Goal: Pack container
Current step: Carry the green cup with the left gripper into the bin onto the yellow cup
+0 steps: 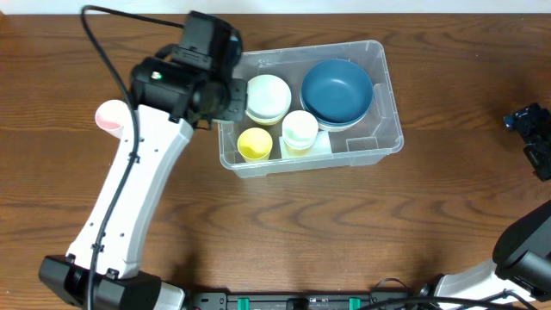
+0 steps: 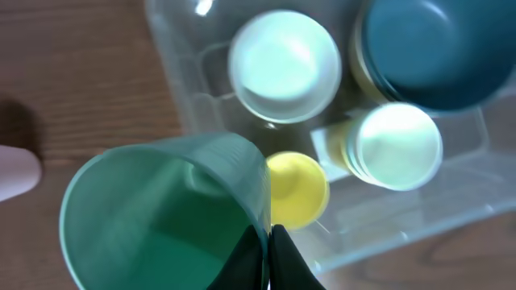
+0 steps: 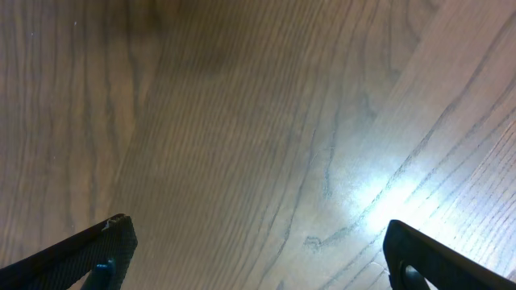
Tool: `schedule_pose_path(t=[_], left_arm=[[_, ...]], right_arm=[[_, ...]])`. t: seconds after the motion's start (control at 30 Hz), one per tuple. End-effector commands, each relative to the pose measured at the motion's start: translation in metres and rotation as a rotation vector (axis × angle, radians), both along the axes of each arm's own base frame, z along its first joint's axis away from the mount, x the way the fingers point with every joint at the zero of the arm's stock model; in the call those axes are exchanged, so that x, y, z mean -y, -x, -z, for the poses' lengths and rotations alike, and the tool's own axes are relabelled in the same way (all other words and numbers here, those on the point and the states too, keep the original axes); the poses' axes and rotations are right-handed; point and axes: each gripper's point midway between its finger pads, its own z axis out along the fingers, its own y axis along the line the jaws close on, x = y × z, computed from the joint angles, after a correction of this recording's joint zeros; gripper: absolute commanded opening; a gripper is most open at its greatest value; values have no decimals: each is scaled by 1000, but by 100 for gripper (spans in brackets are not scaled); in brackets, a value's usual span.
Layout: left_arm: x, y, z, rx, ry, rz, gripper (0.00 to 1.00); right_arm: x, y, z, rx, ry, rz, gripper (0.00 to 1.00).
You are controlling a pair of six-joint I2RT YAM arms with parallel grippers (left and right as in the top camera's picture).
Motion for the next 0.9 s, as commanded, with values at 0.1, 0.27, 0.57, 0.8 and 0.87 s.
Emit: schedule_pose_path(t=[0.1,0.27,0.57,0.8,0.87], left_arm=[[20,13,13,-57,-14,62,6],[28,17,40,-129,-47,88,6],[31,18,82,-239,-94,95,6],[35,16,91,-256,-102,103,6],[36,16,91,-255,-102,104,6]], right_arm=[[2,2,1,-7,5,18,99],[2,2,1,-7,5,18,99],[2,2,1,-7,5,18,99],[2,2,1,-7,5,18,99],[2,2,1,-7,5,18,99]])
